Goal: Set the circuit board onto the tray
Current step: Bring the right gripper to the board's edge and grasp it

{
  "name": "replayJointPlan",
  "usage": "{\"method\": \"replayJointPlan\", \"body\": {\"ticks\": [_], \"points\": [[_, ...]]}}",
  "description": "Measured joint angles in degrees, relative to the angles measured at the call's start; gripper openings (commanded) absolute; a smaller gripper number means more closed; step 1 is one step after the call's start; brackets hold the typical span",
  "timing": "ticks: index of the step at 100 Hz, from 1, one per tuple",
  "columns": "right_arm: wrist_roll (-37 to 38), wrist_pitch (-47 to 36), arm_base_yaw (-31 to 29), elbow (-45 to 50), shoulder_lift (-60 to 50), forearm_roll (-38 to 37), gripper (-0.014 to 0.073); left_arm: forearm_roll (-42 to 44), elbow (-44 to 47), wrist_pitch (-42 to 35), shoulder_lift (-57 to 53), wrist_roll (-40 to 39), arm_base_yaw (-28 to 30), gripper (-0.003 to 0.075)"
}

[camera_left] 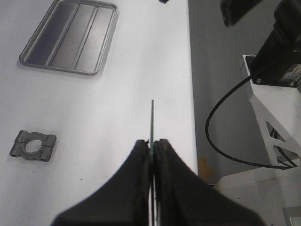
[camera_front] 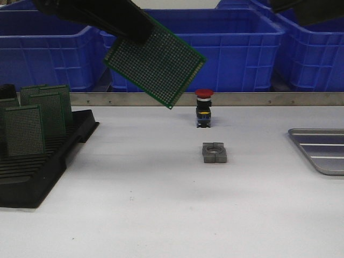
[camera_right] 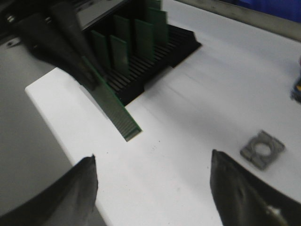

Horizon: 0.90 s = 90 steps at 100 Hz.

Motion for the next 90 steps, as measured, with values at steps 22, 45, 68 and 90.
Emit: {"method": "replayJointPlan", "body": {"ticks": [22,45,68,90], "points": [[-28.9,0.0,4.3,0.0,7.0,10.1,0.0526,0.0,0.0,0.0,0.0,0.0,0.0,-0.0020],[-34.3,1.9,4.5,-2.8,14.4,15.7,0.0526,0.0,0.0,0.0,0.0,0.0,0.0,-0.0020],[-34.5,8.3,4.5,-6.1,21.8,16.3,0.0524,0.0,0.0,0.0,0.0,0.0,0.0,-0.0020],[-34.7,10.2,6.1,-6.2,25.9,16.3,0.0432,0.0,0.0,0.0,0.0,0.0,0.0,-0.0020]]}}
